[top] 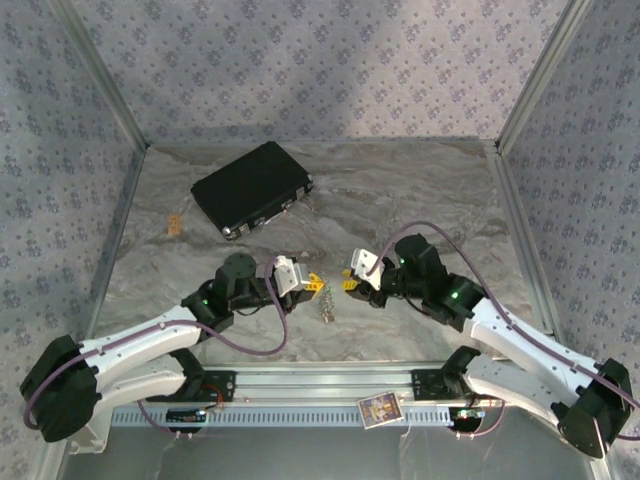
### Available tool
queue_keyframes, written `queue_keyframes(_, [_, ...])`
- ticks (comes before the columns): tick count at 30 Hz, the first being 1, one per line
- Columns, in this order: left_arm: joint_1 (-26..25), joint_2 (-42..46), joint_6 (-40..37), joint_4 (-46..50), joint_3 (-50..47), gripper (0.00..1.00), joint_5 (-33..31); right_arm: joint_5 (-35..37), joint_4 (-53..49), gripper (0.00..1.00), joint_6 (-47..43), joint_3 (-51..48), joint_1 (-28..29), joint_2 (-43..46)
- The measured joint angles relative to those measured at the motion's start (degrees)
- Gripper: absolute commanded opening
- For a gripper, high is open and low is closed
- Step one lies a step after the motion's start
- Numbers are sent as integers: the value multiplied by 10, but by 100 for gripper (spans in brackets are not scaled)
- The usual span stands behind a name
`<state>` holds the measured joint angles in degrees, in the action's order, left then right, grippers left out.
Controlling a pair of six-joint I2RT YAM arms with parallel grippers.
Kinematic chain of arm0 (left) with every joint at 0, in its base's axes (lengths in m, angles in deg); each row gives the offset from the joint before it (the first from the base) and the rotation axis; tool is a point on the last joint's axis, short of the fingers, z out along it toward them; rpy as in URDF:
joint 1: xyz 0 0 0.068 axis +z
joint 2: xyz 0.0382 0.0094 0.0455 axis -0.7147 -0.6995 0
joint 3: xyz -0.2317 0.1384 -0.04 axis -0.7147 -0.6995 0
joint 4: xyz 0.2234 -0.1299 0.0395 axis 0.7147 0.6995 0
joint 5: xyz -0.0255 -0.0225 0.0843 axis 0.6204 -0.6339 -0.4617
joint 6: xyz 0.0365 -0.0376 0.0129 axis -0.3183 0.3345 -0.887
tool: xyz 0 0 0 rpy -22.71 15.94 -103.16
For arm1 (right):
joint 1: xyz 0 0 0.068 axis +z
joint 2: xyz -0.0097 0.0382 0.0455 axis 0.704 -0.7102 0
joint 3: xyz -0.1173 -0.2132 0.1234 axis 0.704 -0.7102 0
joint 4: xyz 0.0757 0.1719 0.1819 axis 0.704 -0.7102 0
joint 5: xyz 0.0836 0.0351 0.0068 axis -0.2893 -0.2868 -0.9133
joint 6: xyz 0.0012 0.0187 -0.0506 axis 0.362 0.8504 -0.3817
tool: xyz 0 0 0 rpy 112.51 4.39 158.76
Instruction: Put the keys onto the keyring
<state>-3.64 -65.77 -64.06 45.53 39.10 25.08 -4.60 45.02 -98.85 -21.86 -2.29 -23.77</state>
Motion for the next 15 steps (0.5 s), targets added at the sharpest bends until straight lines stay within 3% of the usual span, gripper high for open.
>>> queue_keyframes(6, [0, -12, -2, -8, 0, 0, 18, -74, 41, 24, 51, -1, -5, -24])
queue_keyframes(11, [0, -12, -2, -9, 0, 0, 22, -89, 68, 25, 79, -6, -10, -26])
queue_keyframes(15, [0, -13, -2, -16, -1, 0, 22, -93, 108, 32, 111, -33, -24, -23])
